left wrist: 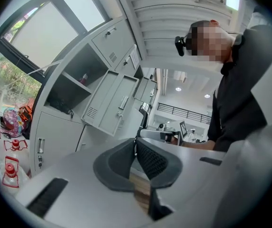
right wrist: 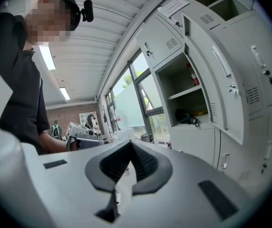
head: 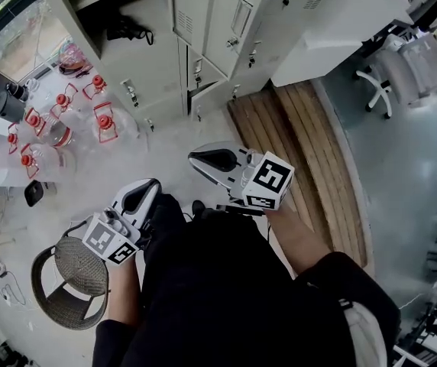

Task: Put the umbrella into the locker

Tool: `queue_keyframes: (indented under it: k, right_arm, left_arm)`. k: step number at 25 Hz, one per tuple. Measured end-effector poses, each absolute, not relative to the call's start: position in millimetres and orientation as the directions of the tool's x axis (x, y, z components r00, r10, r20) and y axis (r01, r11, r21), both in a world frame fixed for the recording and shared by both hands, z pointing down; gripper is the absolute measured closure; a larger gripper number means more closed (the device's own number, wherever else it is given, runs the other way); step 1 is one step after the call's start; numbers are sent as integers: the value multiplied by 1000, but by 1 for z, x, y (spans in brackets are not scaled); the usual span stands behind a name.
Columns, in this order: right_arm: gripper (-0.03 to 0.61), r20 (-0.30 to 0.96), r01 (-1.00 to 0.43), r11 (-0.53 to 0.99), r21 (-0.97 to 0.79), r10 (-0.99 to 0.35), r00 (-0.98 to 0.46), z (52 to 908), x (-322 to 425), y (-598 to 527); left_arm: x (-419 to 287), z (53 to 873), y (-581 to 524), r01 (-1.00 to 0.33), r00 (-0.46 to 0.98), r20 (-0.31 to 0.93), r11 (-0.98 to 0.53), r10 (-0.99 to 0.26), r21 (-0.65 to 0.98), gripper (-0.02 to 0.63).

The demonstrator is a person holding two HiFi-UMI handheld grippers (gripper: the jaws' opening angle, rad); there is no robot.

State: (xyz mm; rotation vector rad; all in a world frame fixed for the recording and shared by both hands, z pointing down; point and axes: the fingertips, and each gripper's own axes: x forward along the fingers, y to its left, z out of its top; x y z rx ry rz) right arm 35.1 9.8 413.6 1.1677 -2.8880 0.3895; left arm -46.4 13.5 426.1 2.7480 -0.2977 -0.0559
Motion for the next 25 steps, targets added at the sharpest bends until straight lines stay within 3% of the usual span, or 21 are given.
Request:
queue_keyframes:
  k: [12,25]
  right_arm:
    - [568,52,-677,693,-249,-688,-723,410,30,41]
    - [568,64,-685,686,-244,-694,-717,409,36,45]
  left_arm:
    - [-50,421,37,-220,973,12,-901,-232,375,589]
    - [-31,421,45,-155,988,29,-916,-155,369,589]
